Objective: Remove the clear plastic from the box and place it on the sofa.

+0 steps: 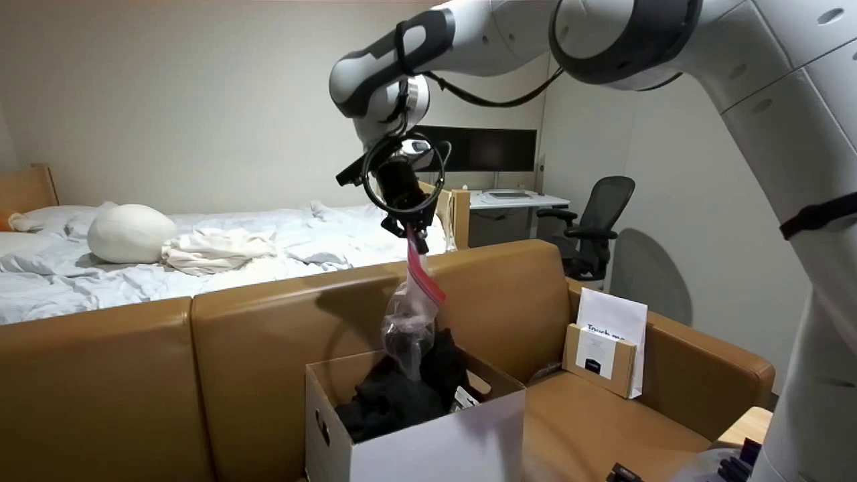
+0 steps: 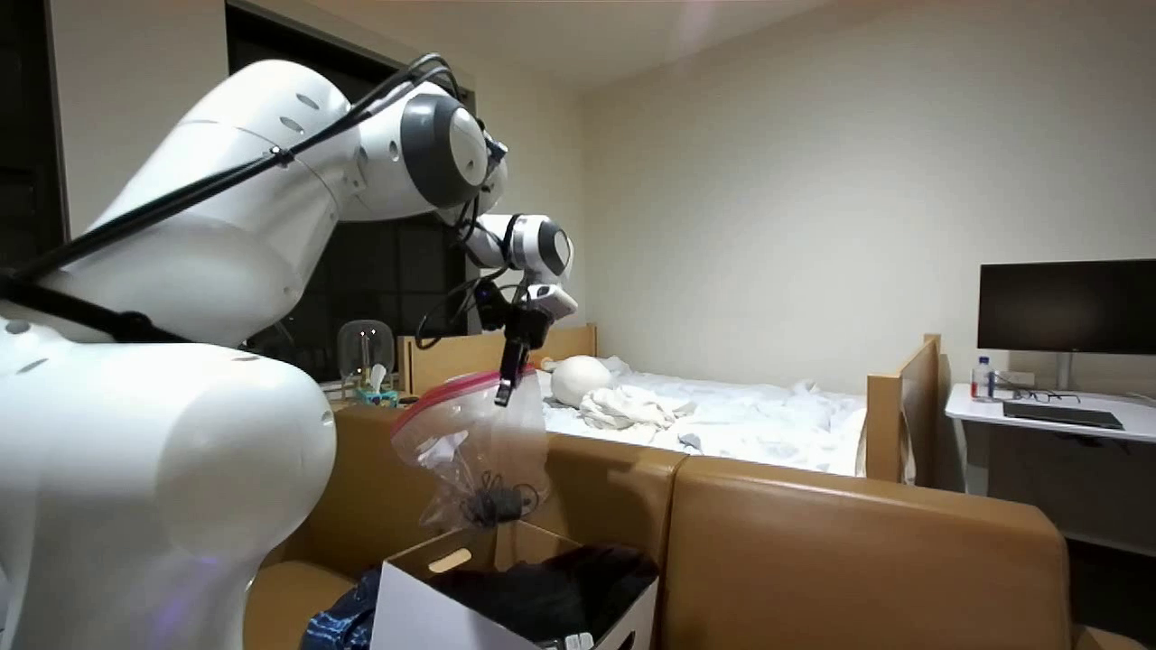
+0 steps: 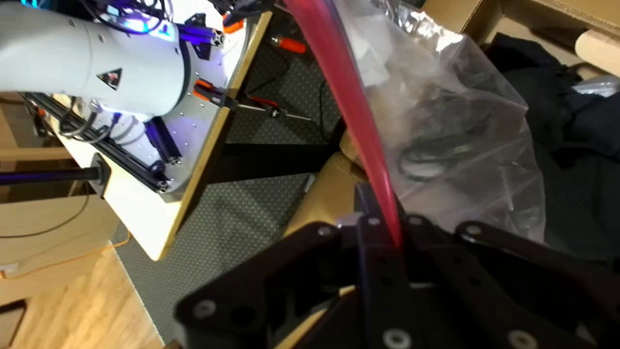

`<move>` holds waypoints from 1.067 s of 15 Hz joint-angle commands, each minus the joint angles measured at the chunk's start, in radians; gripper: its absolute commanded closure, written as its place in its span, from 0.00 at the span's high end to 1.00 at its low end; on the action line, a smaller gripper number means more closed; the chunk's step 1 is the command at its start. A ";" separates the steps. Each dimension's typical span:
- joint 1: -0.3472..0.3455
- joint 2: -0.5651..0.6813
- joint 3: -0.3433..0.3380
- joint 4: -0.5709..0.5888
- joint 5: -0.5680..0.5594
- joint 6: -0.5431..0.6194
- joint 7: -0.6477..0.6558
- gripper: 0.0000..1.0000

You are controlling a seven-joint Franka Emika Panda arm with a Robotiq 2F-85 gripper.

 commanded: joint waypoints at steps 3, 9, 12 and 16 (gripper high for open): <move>-0.133 -0.232 -0.040 -0.174 0.043 -0.035 0.130 0.01; -0.328 -0.430 -0.101 -0.477 0.065 0.323 -0.075 0.01; -0.398 -0.516 -0.139 -0.641 0.068 0.538 -0.145 0.00; -0.465 -0.602 -0.180 -0.808 0.106 0.783 -0.168 0.00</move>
